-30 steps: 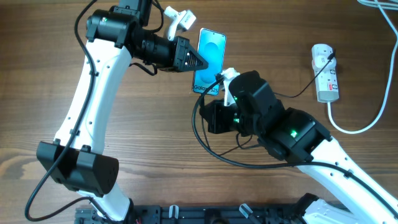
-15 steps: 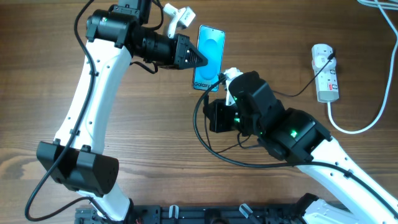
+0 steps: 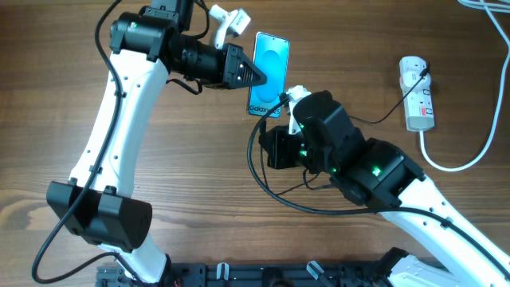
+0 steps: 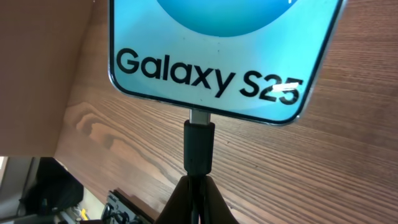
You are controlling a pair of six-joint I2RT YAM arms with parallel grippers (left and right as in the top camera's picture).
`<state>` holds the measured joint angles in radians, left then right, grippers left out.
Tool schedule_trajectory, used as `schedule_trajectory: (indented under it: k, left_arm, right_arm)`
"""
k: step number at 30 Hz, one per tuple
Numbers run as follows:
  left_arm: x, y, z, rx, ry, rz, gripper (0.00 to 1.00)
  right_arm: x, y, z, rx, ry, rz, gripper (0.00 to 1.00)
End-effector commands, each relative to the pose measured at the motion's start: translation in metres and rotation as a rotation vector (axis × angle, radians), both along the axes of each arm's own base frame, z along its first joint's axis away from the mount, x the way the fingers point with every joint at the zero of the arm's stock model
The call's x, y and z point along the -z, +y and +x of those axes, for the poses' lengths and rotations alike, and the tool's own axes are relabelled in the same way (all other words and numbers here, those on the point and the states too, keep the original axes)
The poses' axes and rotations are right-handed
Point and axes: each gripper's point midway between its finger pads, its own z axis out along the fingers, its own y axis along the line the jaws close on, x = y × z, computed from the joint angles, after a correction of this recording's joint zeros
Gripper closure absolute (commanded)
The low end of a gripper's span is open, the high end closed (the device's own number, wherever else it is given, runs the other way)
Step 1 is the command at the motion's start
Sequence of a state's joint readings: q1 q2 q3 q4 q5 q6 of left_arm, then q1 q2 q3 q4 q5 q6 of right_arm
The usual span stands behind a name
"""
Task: Plug charger to phone and switch on socket
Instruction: 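Push the USB-C plug up into the phone's bottom port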
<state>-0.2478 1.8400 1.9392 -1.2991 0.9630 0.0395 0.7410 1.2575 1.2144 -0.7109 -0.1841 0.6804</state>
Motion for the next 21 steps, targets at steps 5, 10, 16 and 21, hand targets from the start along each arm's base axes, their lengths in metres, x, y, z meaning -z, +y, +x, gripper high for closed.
schedule_trajectory:
  k: [5,10,16,21]
  left_arm:
    - [-0.019,-0.003,-0.007,0.017,-0.017,-0.059,0.96]
    - [-0.019,-0.003,-0.007,0.017,-0.017,-0.059,0.96]
    - [-0.019,-0.003,-0.007,0.018,-0.017,-0.059,0.96]
    - [-0.019,-0.003,-0.007,0.018,-0.017,-0.059,0.96]
  right_arm:
    - [-0.009,0.004,0.003,0.002,-0.012,0.022,0.96]
    - [-0.009,0.001,0.006,0.022,-0.022,0.011,0.96]
    - [-0.011,0.0,0.01,0.054,-0.024,0.019,0.96]
    - [-0.012,0.0,0.011,0.055,-0.026,0.023,0.96]
